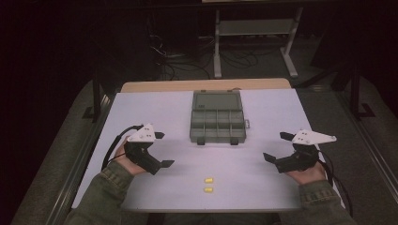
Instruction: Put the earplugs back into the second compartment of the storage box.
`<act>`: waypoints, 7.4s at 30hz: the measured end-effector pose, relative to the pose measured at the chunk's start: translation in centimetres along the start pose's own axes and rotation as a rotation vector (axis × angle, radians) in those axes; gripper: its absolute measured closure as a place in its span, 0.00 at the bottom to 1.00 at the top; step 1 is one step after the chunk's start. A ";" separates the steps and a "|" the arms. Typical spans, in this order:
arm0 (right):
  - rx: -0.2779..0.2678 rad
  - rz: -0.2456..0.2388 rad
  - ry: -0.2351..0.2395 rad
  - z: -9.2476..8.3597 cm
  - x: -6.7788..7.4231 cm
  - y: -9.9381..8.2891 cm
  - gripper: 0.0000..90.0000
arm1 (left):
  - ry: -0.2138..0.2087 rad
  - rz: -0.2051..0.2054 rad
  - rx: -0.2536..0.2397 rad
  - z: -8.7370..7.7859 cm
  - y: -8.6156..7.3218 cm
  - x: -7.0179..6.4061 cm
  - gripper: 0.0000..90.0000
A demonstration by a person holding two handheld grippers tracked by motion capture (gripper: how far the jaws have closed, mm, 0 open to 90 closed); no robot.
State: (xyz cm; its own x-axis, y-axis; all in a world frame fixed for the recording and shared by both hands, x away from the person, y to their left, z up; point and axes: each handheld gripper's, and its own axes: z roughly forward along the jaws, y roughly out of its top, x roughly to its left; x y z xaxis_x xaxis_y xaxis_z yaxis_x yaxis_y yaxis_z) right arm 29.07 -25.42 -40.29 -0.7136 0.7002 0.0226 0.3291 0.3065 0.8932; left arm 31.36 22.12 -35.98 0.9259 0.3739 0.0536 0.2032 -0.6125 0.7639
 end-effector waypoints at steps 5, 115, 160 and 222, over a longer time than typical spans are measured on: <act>-0.001 -0.004 0.003 0.0 0.1 0.0 0.00 | -0.024 0.018 0.011 1.0 0.7 -0.3 0.01; 0.064 -0.045 0.005 0.8 0.5 -0.6 0.00 | -0.340 0.179 0.251 12.8 2.9 -5.1 0.91; 0.064 -0.041 0.021 0.8 0.5 -0.7 0.00 | -0.212 0.137 0.167 7.9 9.1 1.7 0.90; 0.072 -0.037 0.046 0.9 0.5 -1.1 0.00 | -0.062 -0.037 0.169 16.9 9.3 11.7 0.91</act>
State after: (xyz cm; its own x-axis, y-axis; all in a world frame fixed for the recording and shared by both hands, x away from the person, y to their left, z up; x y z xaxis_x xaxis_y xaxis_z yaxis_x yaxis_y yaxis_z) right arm 28.87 -24.83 -41.64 -0.7532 0.6576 0.0124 0.3446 0.3786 0.8590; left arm 49.49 9.09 -39.10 0.9335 0.3581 -0.0165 0.2835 -0.7093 0.6454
